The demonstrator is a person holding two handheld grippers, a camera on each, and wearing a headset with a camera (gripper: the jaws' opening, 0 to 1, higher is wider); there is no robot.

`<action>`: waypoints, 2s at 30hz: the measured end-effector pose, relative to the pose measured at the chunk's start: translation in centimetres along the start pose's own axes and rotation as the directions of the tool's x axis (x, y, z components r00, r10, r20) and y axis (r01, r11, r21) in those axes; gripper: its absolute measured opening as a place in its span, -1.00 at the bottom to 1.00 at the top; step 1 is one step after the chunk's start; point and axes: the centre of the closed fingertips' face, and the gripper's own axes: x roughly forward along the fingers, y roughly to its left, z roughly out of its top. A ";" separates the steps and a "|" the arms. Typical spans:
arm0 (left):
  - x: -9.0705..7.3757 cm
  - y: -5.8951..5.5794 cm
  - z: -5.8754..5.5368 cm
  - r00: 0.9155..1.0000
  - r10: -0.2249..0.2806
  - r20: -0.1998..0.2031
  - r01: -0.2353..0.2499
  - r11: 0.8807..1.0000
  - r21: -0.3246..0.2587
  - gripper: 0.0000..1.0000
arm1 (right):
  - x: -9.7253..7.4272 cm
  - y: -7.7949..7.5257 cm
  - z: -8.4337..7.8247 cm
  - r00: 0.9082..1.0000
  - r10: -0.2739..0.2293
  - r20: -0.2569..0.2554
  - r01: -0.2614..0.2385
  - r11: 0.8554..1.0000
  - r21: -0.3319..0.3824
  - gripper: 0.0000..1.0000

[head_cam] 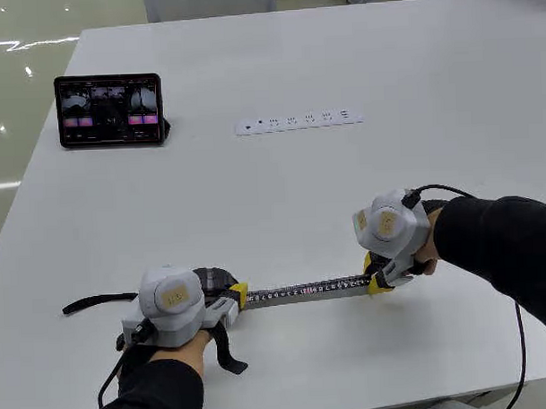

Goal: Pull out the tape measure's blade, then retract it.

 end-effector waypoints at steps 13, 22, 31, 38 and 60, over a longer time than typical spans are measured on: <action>0.1 0.0 0.0 1.000 -0.007 -0.011 0.007 1.000 -0.004 0.20 | 0.2 0.0 0.7 1.000 -0.001 -0.004 0.001 1.000 0.001 -0.79; 0.1 0.0 -0.1 1.000 -0.012 -0.014 0.012 1.000 -0.006 0.20 | 0.4 0.1 1.3 1.000 -0.001 -0.002 0.001 1.000 0.009 -0.79; 0.1 0.0 -0.1 1.000 -0.015 -0.020 0.015 1.000 -0.008 0.21 | 0.6 0.1 1.8 1.000 -0.005 -0.002 0.005 1.000 0.015 -0.79; 0.1 -0.1 -0.1 1.000 -0.017 -0.022 0.016 1.000 -0.009 0.21 | 0.7 0.2 2.2 1.000 -0.011 -0.002 0.011 1.000 0.005 -0.79; 0.1 -0.1 -0.2 0.999 -0.031 -0.031 0.031 0.999 -0.011 0.20 | 1.1 0.3 3.5 1.000 0.005 0.015 -0.006 1.000 0.027 -0.79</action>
